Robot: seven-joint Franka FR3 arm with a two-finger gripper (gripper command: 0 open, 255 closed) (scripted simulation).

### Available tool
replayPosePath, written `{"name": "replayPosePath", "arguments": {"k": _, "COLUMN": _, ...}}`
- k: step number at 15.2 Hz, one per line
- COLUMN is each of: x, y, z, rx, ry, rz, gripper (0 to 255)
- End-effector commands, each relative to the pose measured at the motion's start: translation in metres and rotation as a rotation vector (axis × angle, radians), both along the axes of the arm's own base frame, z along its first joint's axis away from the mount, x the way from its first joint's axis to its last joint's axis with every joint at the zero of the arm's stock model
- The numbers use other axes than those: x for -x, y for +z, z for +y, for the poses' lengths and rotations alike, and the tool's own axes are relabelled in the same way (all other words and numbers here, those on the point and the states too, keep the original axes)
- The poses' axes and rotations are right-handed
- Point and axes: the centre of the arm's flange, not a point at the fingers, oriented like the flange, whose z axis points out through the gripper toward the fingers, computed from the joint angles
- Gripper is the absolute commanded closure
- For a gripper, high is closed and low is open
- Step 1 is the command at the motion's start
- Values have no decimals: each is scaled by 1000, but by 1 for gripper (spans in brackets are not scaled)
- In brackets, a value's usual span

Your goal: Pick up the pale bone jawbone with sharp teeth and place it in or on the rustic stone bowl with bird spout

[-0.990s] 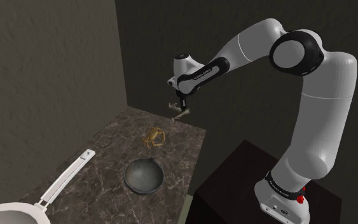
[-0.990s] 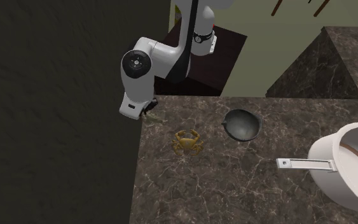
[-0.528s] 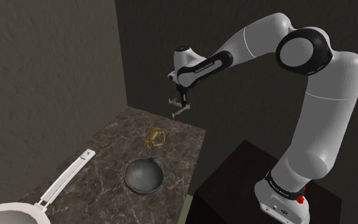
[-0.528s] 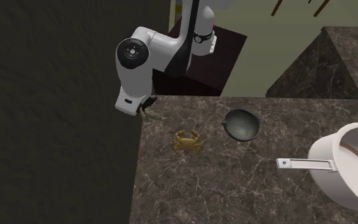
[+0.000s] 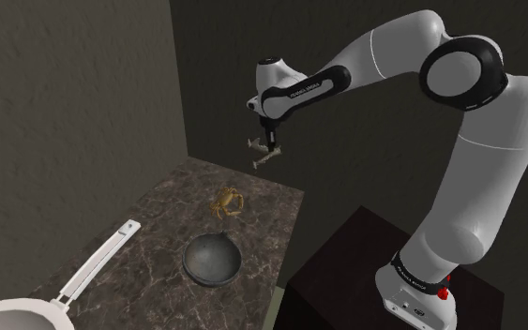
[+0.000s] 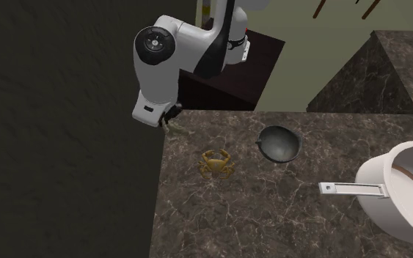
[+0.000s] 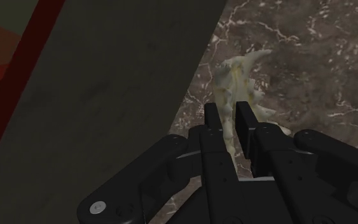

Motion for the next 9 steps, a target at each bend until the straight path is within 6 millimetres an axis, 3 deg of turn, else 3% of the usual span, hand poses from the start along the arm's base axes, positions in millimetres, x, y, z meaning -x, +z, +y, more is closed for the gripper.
{"name": "replayPosePath", "arguments": {"k": 1, "x": 11, "y": 3, "z": 18, "rx": 0, "ry": -2, "rz": -4, "gripper": 255}}
{"name": "replayPosePath", "arguments": {"k": 9, "x": 61, "y": 4, "z": 112, "rx": 0, "ry": -2, "rz": -4, "gripper": 255}}
